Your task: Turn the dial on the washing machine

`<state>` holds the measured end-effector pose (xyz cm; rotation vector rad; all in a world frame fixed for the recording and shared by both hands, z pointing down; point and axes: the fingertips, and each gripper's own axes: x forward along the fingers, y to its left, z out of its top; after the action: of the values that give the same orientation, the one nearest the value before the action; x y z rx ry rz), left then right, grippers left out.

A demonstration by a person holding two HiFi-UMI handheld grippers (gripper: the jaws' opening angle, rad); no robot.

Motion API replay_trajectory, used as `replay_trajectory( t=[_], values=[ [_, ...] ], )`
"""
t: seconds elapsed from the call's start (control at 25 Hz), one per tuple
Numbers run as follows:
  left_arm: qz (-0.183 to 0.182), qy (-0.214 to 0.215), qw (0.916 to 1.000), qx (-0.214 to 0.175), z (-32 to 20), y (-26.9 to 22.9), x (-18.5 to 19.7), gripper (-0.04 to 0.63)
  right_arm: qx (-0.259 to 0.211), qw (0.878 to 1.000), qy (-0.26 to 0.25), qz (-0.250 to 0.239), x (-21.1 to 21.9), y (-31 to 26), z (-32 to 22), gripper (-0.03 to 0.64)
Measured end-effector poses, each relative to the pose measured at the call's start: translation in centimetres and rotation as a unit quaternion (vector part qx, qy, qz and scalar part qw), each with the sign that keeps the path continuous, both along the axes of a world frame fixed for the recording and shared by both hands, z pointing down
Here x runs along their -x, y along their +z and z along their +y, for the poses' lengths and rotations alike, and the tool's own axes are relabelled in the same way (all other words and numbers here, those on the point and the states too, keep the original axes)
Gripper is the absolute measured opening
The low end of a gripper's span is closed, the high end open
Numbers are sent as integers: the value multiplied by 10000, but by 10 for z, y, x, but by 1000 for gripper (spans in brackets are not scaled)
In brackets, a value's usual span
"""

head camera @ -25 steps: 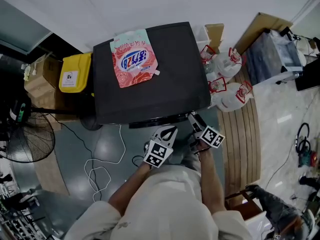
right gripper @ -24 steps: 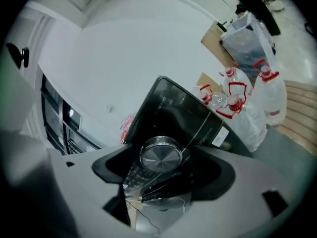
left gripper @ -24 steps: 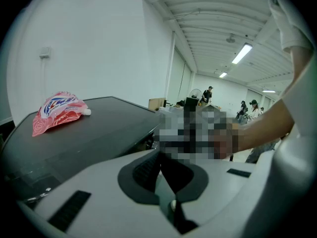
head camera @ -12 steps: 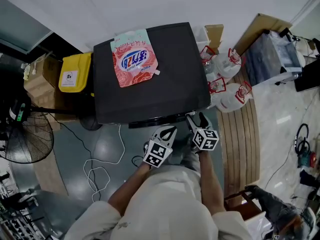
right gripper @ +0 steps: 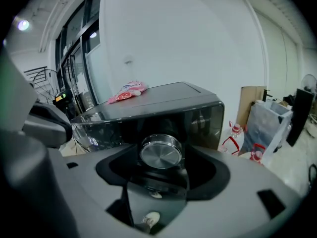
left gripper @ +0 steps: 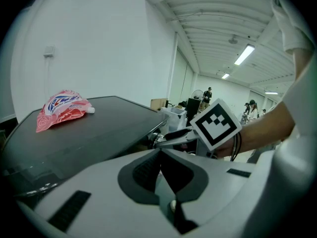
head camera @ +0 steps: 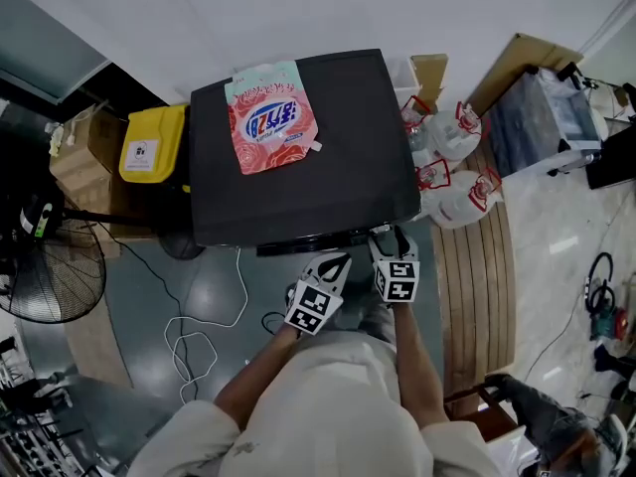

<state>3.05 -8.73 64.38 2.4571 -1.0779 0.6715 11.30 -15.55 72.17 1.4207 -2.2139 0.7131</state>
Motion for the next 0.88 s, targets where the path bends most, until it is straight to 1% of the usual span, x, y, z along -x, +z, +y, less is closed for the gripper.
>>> replay_trajectory(
  t=[0.2, 0.36, 0.48, 0.6, 0.88],
  values=[
    [-8, -25, 10000, -22, 0, -1, -1, 12, 46, 9999, -45, 142, 2, 2, -1, 274],
    [-8, -53, 10000, -35, 2, -1, 1, 12, 111, 9999, 1, 53, 2, 1, -1, 270],
    [-14, -67, 10000, -29, 2, 2, 2, 12, 193, 9997, 64, -126, 2, 2, -1, 269],
    [10, -91, 9999, -45, 2, -1, 2, 11, 289, 9986, 166, -404, 0, 2, -1, 268],
    [2, -113, 9999, -33, 3, 0, 3, 11, 475, 9929, 336, -1036, -2, 1, -2, 268]
  ],
)
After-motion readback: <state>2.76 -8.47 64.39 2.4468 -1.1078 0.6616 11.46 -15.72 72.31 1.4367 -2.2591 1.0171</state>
